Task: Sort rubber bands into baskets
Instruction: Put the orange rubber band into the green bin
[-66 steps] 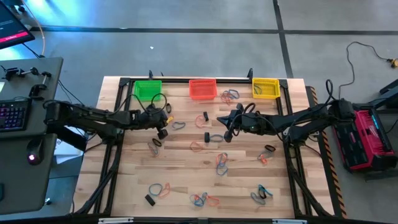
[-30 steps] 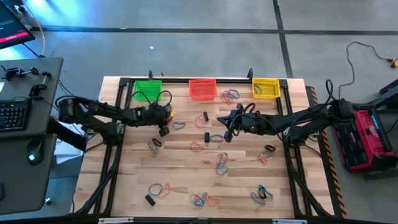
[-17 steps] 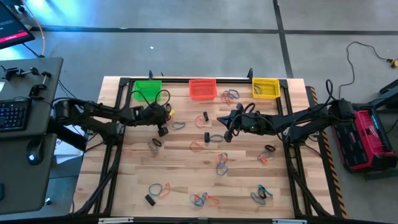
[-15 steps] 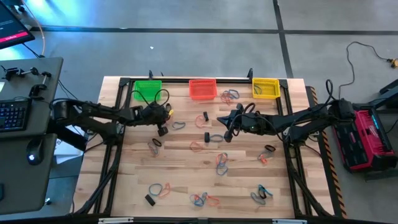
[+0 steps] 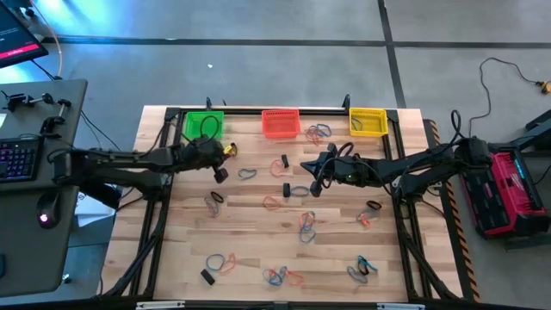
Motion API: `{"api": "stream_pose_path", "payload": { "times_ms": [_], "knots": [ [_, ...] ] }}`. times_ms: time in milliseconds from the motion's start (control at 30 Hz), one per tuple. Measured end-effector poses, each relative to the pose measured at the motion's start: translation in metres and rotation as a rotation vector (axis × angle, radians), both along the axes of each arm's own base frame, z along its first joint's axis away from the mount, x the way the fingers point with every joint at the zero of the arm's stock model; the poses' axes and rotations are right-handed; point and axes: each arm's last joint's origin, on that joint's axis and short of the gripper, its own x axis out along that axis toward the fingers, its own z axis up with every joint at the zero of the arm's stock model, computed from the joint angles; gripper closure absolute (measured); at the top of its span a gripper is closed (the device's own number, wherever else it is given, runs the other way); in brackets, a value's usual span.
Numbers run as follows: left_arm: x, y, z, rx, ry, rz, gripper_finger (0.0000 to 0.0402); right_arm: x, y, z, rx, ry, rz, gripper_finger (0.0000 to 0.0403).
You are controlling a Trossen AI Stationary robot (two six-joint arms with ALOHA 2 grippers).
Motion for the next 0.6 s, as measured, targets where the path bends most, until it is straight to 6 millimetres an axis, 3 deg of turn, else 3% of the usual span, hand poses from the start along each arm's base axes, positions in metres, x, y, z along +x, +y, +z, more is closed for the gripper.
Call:
{"api": "stream_pose_path", "payload": {
  "times_ms": [133,600],
  "knots": [
    [-0.003,0.002,0.013,-0.009,0.013,0.011,0.0401,0.000,0.000,0.000,0.000,-0.001,0.000,0.0403],
    [-0.003,0.031,0.090,0.070,0.092,0.101,0.0401,0.000,0.000,0.000,-0.003,-0.002,0.001,0.0403]
  ]
}}
